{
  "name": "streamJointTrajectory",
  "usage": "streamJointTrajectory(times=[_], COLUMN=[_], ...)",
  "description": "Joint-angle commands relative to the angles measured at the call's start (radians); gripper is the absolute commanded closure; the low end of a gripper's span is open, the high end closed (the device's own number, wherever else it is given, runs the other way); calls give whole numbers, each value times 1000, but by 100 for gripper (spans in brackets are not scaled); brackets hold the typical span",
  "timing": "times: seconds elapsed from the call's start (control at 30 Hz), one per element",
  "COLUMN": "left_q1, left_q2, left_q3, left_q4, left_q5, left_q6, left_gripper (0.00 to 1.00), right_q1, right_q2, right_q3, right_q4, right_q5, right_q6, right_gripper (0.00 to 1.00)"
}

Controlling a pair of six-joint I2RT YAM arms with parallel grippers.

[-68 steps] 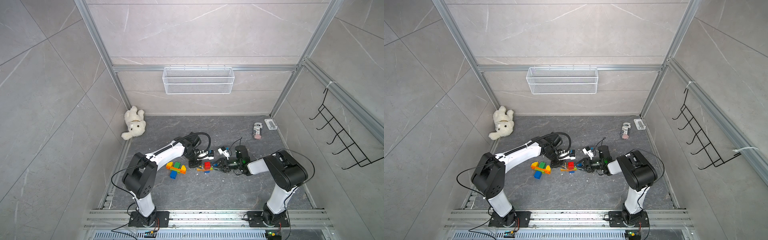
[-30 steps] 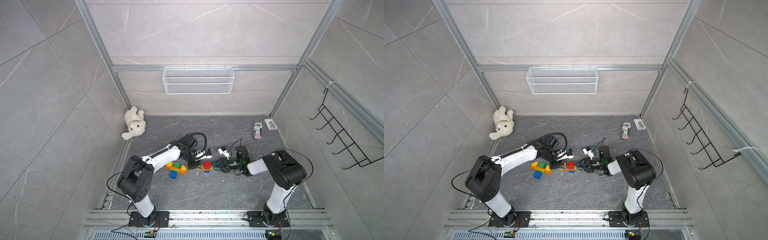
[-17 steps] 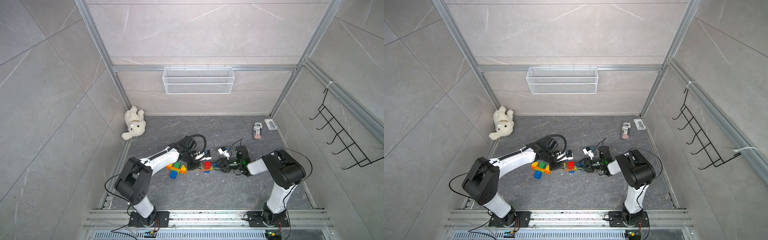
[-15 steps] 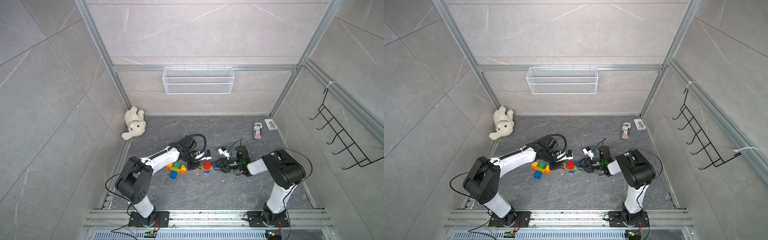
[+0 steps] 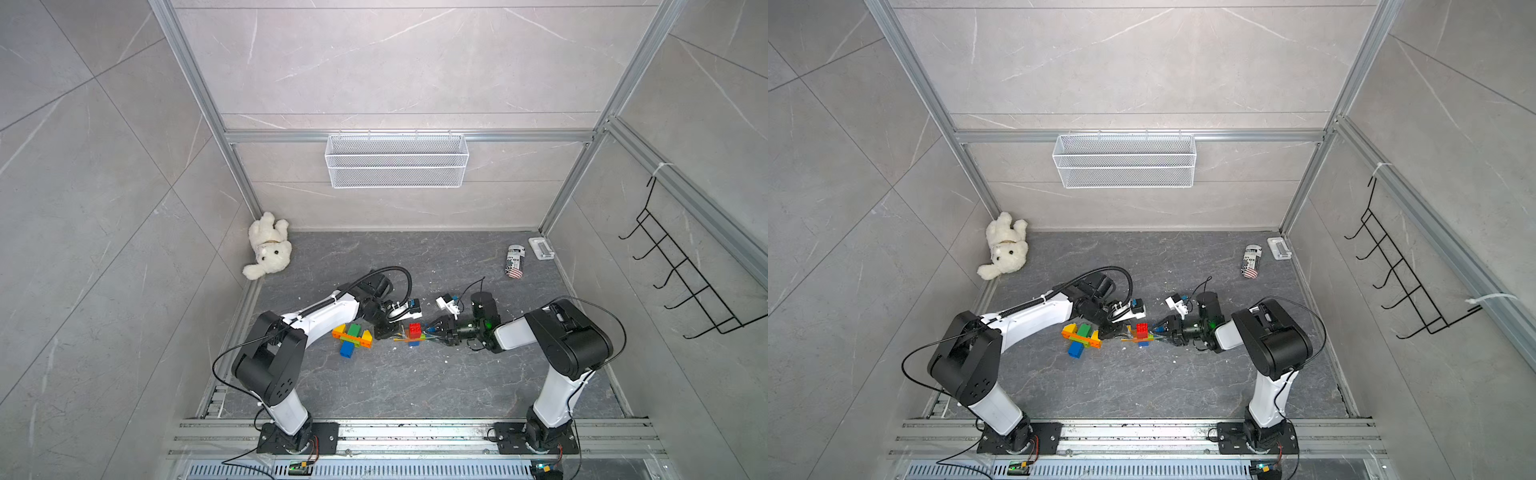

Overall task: Assemble a fork with lego
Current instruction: Assemble the lego brick with the lego brick.

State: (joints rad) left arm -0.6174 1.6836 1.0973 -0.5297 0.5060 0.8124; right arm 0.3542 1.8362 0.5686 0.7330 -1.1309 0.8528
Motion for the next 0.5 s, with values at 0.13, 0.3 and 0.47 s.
streamJointTrajectory(times=[0.13, 0.3, 0.47], left_q1=[-13, -13, -21], left_q2=[61, 50, 34], left_q3=[-63, -52, -38], left_q4=[-125, -123, -112], left_q5=[-159, -164, -178], left_q6=[27, 27, 27], left_gripper=[75, 70, 64], right_q1=[-9, -9, -10], right_q2=[-11, -18, -46], right_q3=[-32, -37, -18], right_q4=[-152, -120, -177], right_q5=[84, 77, 76], right_q6=[2, 21, -8], right_gripper=[44, 43, 41])
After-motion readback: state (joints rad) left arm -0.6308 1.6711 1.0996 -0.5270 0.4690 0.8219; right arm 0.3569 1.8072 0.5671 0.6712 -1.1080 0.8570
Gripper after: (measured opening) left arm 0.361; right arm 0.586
